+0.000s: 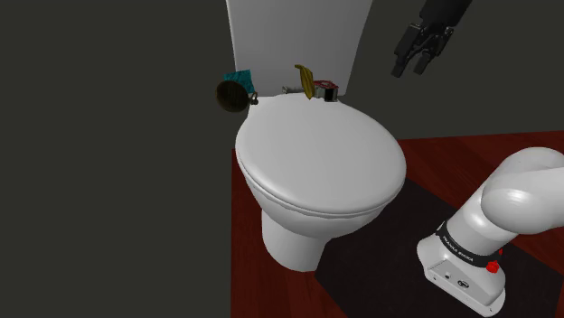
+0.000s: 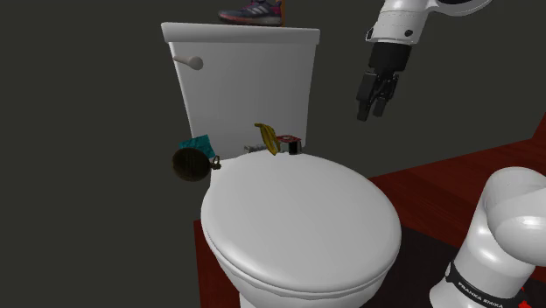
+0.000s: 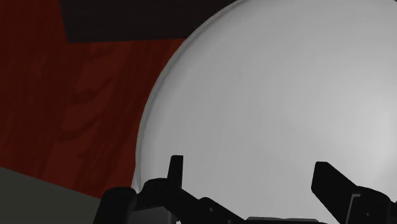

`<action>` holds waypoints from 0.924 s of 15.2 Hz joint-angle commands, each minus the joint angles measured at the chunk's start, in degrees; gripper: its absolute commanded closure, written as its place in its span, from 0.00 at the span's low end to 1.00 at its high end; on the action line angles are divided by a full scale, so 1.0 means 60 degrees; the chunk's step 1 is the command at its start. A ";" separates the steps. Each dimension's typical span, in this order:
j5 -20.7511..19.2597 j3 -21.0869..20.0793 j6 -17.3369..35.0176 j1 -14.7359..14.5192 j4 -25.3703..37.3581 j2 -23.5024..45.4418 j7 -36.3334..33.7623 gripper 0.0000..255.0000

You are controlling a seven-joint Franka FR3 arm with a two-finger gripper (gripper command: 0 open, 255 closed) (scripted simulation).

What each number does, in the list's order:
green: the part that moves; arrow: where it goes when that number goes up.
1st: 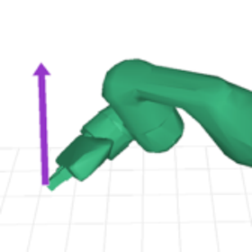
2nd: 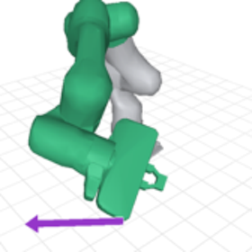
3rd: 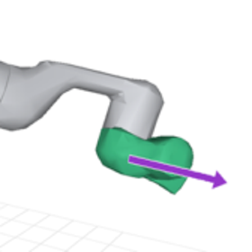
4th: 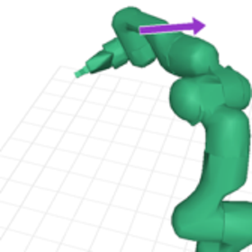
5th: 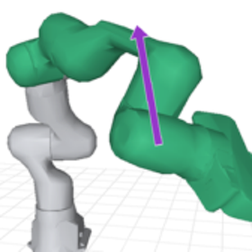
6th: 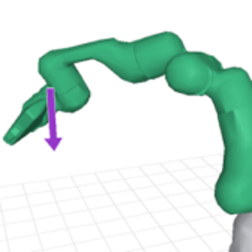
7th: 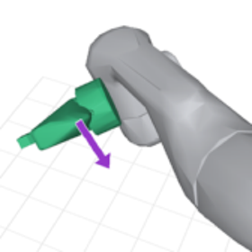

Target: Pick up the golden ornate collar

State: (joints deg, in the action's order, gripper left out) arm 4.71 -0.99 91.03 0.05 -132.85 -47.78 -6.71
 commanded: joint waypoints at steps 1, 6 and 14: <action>0.0000 0.0000 0.0000 0.0000 0.0000 0.0000 0.0000 0.00; 0.0439 -0.0389 0.1253 0.0158 0.0475 0.1545 -0.0955 0.00; 0.0829 -0.0861 0.2848 0.0426 0.1881 0.4211 -0.2396 0.00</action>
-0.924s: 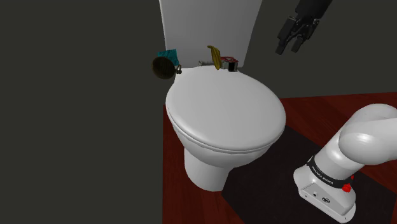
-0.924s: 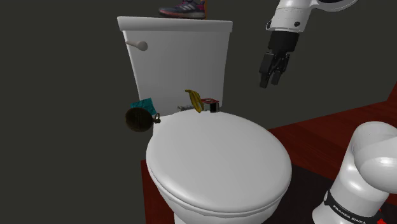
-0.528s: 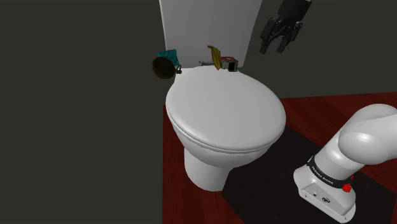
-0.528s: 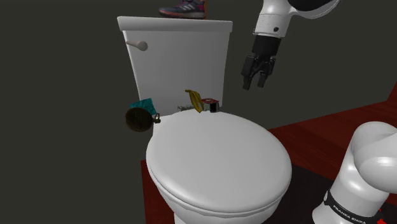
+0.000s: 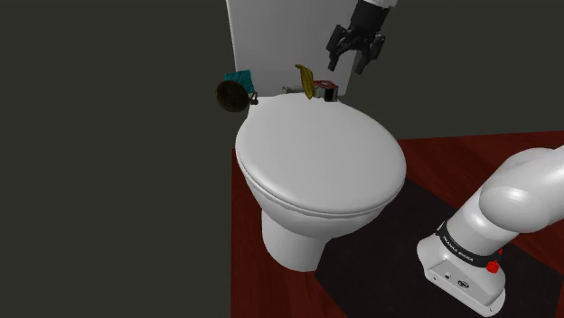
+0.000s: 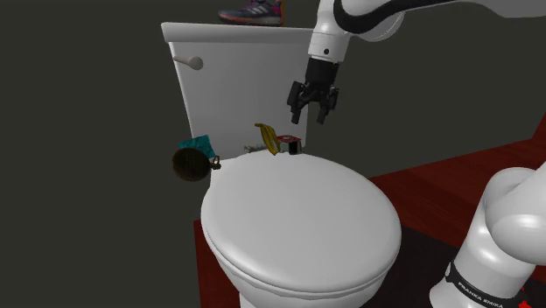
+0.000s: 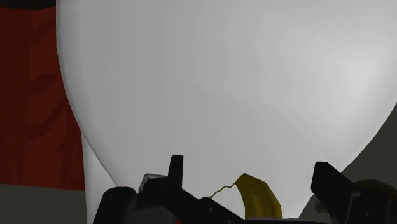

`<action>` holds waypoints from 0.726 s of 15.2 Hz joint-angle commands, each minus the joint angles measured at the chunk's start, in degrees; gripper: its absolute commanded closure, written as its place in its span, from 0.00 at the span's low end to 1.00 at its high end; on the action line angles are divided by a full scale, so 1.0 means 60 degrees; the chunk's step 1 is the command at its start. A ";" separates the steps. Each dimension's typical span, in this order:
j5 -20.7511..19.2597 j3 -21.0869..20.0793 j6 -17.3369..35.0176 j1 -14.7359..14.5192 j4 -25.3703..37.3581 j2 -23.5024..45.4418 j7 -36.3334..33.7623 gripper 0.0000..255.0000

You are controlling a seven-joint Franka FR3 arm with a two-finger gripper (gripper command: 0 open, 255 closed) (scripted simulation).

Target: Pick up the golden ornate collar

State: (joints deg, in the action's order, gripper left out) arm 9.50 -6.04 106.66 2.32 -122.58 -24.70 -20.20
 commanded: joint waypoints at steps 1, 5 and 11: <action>0.0053 -0.0065 0.0400 0.0080 0.0398 0.0707 -0.0325 0.00; 0.0086 -0.0196 0.0932 0.0186 0.1425 0.2087 -0.1032 0.00; 0.0054 -0.0249 0.1456 0.0249 0.2664 0.3650 -0.1790 0.00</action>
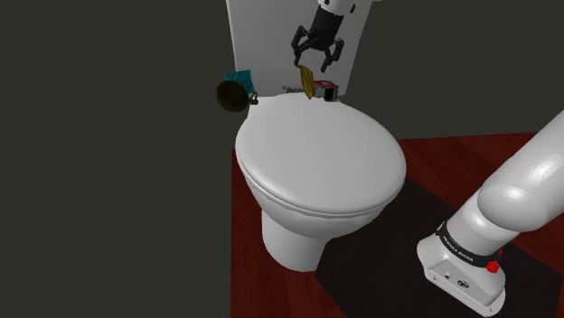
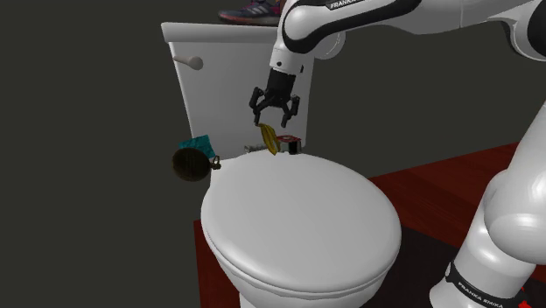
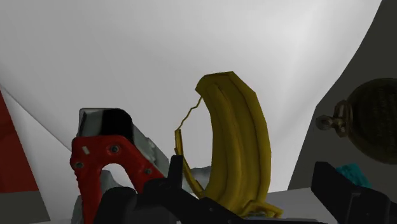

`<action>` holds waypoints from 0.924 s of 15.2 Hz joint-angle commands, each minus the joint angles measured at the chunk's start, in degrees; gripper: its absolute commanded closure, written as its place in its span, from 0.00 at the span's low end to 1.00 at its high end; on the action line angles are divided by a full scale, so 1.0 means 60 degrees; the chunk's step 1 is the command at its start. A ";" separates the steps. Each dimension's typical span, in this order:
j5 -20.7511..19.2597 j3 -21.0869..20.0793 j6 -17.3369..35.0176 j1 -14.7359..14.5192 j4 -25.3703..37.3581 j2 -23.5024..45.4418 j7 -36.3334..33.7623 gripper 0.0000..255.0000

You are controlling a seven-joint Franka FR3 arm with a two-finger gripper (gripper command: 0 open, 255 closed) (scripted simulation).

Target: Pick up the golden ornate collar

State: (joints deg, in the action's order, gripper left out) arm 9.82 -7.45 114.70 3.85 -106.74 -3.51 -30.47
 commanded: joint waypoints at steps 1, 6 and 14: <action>0.0010 -0.0015 0.0243 -0.0009 -0.0096 0.0123 -0.0059 0.00; 0.0055 -0.0027 0.0867 -0.0022 -0.0666 0.0184 0.0035 0.00; 0.0063 -0.0029 0.0957 -0.0023 -0.0759 0.0181 0.0049 1.00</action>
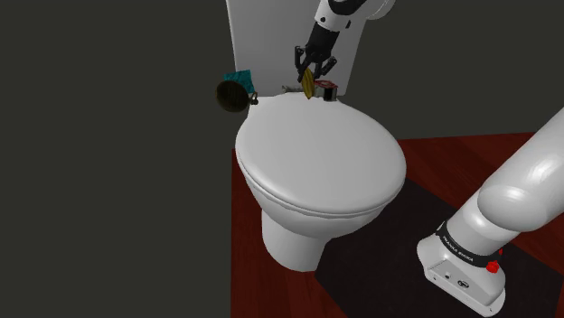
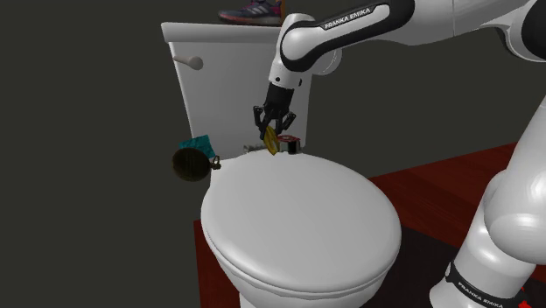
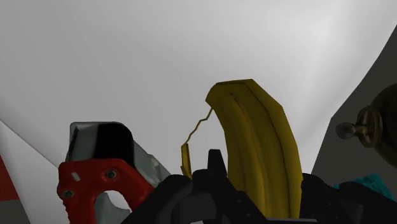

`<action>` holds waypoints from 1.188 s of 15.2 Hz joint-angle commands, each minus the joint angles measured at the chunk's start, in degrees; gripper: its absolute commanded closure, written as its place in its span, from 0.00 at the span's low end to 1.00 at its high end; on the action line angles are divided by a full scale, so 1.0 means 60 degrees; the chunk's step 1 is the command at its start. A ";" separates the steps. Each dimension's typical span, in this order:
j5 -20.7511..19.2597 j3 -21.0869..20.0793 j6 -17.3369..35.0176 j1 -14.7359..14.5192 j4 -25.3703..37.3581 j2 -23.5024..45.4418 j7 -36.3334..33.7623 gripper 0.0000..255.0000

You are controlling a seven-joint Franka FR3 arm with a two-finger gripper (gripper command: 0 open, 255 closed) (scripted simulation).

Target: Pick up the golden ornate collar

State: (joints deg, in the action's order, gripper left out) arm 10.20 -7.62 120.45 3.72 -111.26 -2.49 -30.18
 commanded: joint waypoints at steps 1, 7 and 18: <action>0.0002 0.0000 0.0004 0.0000 -0.0011 0.0011 0.0002 1.00; -0.0029 0.0007 -0.0394 0.0007 0.0356 -0.0021 -0.0060 1.00; -0.0125 0.0031 -0.1785 0.0030 0.1753 -0.0029 -0.0270 1.00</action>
State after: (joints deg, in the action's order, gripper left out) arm 9.51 -7.42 110.53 3.91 -101.64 -2.77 -31.63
